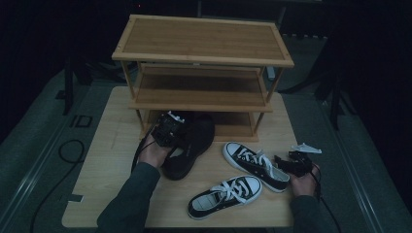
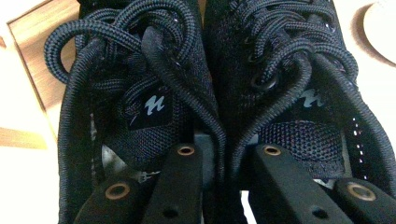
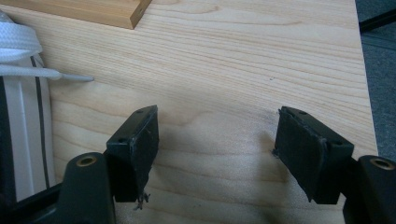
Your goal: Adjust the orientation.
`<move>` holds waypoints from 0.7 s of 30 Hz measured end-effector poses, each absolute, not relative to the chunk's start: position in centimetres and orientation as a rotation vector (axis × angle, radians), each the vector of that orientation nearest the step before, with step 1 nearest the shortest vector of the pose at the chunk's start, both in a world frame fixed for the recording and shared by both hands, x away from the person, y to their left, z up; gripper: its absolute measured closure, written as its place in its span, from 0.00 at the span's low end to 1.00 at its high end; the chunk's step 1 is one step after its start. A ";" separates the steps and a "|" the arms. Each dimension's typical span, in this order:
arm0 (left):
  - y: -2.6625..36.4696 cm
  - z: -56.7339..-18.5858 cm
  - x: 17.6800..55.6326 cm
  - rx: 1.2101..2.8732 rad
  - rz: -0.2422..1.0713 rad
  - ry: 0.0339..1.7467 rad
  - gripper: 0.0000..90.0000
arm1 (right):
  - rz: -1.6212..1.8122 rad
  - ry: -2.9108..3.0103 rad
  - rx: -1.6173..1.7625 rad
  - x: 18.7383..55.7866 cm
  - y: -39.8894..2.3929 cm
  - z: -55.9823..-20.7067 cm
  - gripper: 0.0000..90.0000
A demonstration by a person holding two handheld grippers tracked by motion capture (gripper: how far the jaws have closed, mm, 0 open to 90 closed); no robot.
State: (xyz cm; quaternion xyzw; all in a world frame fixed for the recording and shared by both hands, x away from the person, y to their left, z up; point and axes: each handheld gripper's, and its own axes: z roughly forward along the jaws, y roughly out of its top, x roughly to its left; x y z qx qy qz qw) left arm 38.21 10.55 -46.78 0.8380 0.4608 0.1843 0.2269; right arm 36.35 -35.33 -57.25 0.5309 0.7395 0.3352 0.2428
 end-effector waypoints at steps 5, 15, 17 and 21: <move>10.4 -47.0 38.6 2.299 0.504 1.275 0.95 | 0.916 2.021 1.451 36.4 -35.3 -57.3 0.33; 9.9 -47.0 39.1 2.293 0.516 1.287 0.95 | 0.916 2.021 1.451 36.3 -35.3 -57.3 0.34; 9.7 -47.0 39.3 2.286 0.519 1.295 0.95 | 0.916 2.021 1.450 36.4 -35.3 -57.3 0.34; 9.4 -47.1 39.7 2.268 0.528 1.311 0.95 | 0.916 2.021 1.454 36.3 -35.3 -57.2 0.34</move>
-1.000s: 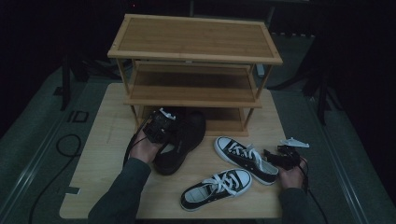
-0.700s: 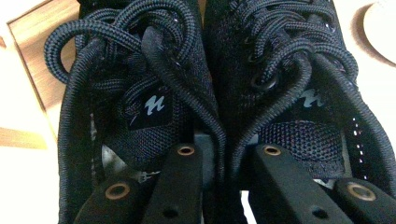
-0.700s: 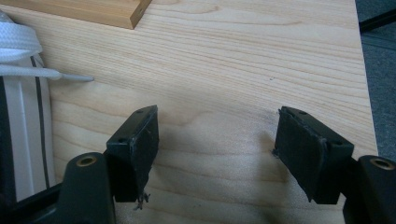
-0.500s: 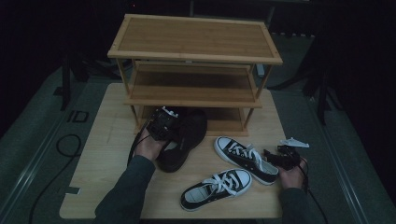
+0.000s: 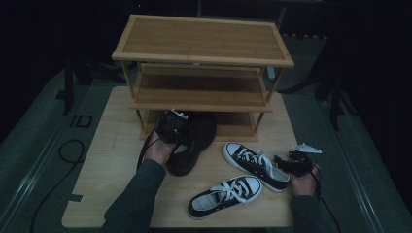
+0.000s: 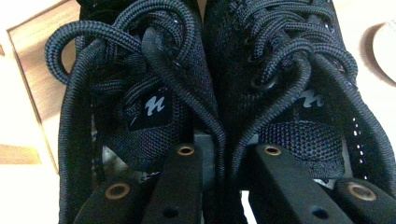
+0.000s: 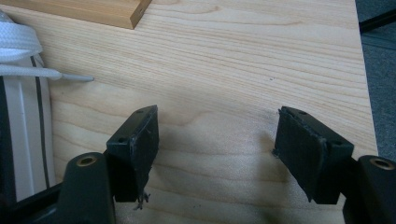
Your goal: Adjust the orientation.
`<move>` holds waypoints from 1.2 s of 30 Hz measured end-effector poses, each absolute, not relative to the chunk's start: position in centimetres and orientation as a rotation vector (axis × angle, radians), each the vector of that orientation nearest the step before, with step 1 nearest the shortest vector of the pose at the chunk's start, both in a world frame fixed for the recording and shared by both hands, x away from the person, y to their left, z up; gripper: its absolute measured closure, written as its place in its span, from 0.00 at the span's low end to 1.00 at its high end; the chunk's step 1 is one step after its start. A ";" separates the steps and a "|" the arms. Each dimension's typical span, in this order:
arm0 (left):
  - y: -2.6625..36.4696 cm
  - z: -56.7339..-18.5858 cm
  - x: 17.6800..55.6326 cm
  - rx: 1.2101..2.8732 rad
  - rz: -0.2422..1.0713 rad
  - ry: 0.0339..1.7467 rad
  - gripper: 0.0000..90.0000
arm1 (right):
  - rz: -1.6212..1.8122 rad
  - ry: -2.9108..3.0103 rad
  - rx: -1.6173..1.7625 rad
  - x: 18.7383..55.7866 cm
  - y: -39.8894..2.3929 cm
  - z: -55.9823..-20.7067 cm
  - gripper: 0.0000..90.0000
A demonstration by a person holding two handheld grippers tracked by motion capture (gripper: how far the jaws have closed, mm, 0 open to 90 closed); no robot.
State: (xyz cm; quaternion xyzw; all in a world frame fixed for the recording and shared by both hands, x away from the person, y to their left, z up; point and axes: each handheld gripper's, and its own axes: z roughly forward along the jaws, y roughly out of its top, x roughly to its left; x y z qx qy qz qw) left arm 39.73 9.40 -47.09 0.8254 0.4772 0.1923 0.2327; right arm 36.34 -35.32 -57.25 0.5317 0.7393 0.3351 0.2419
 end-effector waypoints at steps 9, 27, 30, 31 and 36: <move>8.5 -47.6 40.6 2.255 0.554 1.348 0.94 | 0.916 2.022 1.453 36.3 -35.3 -57.3 0.34; 8.2 -48.3 40.8 2.232 0.628 1.388 0.79 | 0.915 2.022 1.452 36.3 -35.3 -57.3 0.34; 8.4 -48.3 40.7 2.225 0.628 1.380 0.72 | 0.915 2.022 1.452 36.3 -35.3 -57.3 0.34; 8.5 -48.2 40.6 2.218 0.630 1.376 0.69 | 0.916 2.022 1.452 36.3 -35.3 -57.3 0.34; 8.9 -47.3 39.4 2.187 0.666 1.329 0.64 | 0.916 2.022 1.452 36.3 -35.3 -57.3 0.34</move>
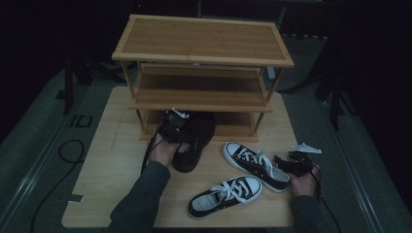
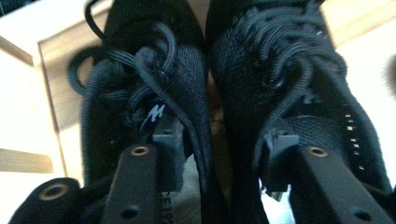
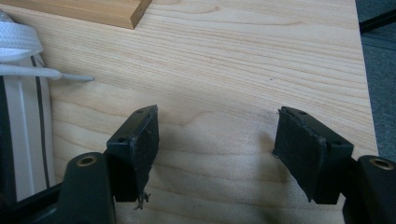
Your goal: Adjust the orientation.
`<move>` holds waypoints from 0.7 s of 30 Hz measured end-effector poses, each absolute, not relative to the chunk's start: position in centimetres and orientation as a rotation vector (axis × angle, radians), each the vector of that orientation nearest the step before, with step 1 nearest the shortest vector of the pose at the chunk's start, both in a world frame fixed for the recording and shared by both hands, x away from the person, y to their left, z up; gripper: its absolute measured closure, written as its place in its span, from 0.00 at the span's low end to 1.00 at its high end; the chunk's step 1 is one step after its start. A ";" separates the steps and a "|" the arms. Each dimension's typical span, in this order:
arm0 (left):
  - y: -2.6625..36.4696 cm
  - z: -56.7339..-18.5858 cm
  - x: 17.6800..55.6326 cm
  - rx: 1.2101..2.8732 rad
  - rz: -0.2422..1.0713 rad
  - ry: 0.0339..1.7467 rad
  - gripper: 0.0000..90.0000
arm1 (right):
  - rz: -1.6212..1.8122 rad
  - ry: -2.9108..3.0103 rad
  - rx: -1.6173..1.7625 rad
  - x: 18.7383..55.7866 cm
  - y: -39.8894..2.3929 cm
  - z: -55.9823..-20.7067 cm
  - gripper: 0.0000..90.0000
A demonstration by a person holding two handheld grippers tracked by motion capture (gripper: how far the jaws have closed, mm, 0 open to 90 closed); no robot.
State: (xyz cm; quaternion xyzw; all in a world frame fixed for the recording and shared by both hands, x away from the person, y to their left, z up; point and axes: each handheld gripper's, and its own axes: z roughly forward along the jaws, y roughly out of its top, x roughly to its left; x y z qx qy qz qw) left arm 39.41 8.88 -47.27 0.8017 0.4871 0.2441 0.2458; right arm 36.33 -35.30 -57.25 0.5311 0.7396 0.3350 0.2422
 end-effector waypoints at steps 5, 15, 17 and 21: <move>9.5 -46.1 38.3 2.197 0.674 1.279 0.64 | 0.915 2.022 1.449 36.3 -35.3 -57.3 0.34; 12.5 -43.6 34.9 2.086 0.587 1.185 0.75 | 0.917 2.020 1.456 36.3 -35.3 -57.2 0.34; 12.9 -43.6 34.1 2.089 0.579 1.162 0.76 | 0.917 2.020 1.456 36.3 -35.3 -57.2 0.34; 13.7 -44.1 33.0 2.105 0.569 1.141 0.82 | 0.915 2.022 1.452 36.3 -35.3 -57.2 0.34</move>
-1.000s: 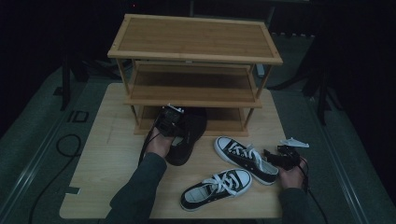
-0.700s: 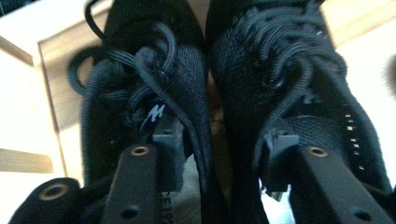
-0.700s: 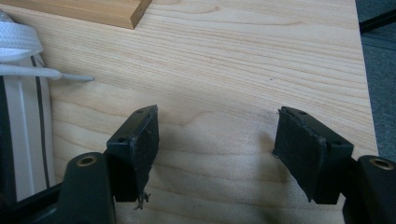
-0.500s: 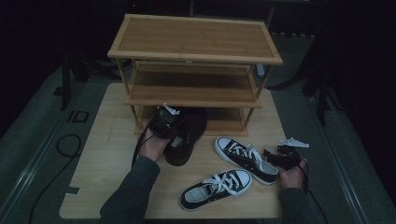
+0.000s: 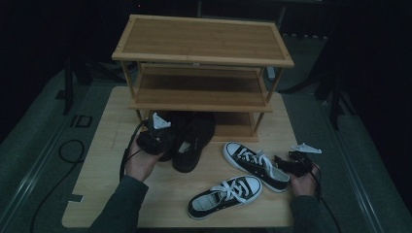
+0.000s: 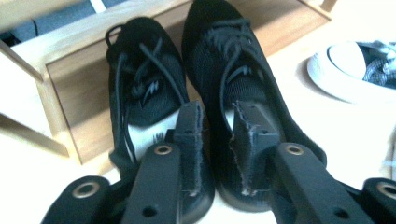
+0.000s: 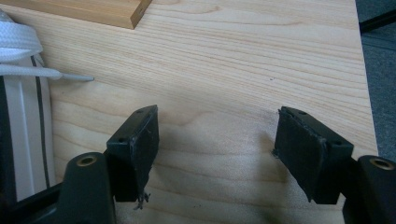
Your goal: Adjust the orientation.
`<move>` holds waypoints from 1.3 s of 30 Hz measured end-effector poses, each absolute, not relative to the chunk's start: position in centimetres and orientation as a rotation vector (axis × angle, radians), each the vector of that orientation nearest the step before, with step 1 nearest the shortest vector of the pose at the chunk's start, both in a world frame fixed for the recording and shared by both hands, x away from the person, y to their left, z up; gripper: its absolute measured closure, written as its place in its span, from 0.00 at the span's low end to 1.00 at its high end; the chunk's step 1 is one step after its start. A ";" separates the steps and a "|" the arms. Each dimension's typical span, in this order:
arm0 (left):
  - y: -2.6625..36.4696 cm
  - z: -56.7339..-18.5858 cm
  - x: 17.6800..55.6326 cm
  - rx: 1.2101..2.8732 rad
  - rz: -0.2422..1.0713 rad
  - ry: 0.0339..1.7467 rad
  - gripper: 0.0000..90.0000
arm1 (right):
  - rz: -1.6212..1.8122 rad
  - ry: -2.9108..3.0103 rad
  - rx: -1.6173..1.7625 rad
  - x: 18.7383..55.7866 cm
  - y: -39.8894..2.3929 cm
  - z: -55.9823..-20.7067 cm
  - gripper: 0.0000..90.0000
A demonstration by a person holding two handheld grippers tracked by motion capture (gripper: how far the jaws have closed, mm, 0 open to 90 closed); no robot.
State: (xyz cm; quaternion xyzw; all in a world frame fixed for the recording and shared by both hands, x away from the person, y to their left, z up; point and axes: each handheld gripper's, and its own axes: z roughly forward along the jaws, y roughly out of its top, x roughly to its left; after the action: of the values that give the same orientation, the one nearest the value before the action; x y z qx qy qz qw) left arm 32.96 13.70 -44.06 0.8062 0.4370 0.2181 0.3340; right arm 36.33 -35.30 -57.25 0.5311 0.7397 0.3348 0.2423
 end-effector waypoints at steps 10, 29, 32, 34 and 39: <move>14.8 -46.8 31.6 2.153 0.537 1.161 0.99 | 0.915 2.021 1.452 36.3 -35.3 -57.3 0.34; 13.6 -53.2 30.5 2.281 0.418 1.158 1.00 | 0.915 2.022 1.451 36.3 -35.3 -57.3 0.34; 13.1 -53.9 30.4 2.294 0.404 1.151 1.00 | 0.913 2.023 1.449 36.3 -35.3 -57.3 0.34; 12.7 -54.3 30.4 2.311 0.398 1.145 1.00 | 0.913 2.023 1.449 36.3 -35.3 -57.3 0.34; 12.0 -54.6 30.3 2.325 0.401 1.133 1.00 | 0.913 2.023 1.449 36.3 -35.3 -57.3 0.34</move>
State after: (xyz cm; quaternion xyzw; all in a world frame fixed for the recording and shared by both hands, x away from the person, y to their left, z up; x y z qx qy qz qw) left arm 30.33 12.00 -54.60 0.8581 0.4181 0.1480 0.2589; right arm 36.31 -35.29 -57.26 0.5301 0.7405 0.3341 0.2430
